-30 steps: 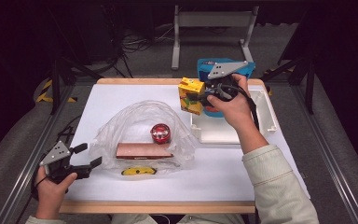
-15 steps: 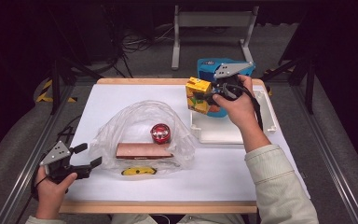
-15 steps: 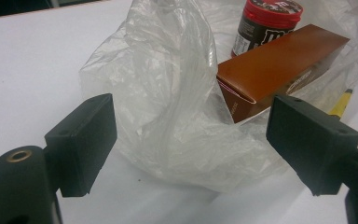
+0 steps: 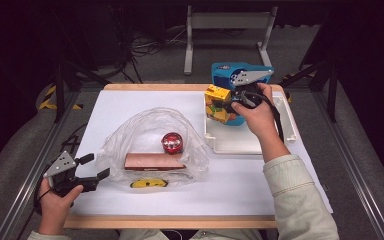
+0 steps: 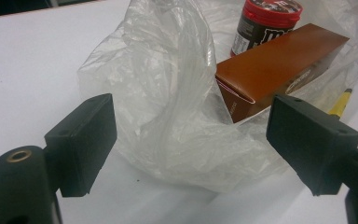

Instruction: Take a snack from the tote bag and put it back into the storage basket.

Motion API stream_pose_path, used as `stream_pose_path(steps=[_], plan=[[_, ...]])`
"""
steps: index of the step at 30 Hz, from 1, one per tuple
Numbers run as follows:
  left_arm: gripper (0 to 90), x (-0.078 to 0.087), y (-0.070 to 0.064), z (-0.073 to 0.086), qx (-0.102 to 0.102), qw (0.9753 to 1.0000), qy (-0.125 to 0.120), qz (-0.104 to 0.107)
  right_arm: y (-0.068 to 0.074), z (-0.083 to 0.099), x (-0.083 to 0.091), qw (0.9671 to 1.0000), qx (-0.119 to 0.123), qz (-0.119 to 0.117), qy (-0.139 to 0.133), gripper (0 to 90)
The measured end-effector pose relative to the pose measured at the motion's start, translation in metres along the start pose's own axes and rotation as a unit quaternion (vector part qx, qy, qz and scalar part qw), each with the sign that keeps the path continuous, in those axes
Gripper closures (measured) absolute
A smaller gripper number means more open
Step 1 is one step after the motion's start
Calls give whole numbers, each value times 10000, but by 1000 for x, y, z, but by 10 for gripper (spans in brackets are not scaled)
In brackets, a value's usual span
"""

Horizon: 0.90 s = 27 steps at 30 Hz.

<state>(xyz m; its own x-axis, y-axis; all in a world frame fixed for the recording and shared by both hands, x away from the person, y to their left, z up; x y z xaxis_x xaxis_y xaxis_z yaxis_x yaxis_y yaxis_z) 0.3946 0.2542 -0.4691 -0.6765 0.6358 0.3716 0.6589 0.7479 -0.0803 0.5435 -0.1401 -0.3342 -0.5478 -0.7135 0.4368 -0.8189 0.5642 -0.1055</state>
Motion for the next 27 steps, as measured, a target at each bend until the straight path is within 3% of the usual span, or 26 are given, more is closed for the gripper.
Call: stream_pose_path(steps=[27], plan=[[166, 0, 0, 0, 3, 10000, -1, -6, -5, 41, -25, 9995, -169, 0, 283, 541]])
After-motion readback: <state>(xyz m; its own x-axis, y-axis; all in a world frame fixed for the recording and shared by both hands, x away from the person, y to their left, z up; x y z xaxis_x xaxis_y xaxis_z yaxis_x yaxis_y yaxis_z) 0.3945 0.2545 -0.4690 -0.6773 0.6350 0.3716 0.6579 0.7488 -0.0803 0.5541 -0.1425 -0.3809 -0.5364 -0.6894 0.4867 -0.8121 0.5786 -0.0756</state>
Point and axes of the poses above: each handheld gripper's, and its own axes: x roughly backward along the jaws, z roughly out of its underside, y roughly to its left, the point moved 9 cm from there along -x, roughly forward along the jaws, and after that the axes turned 4 degrees about -y, right-handed, at the moved point
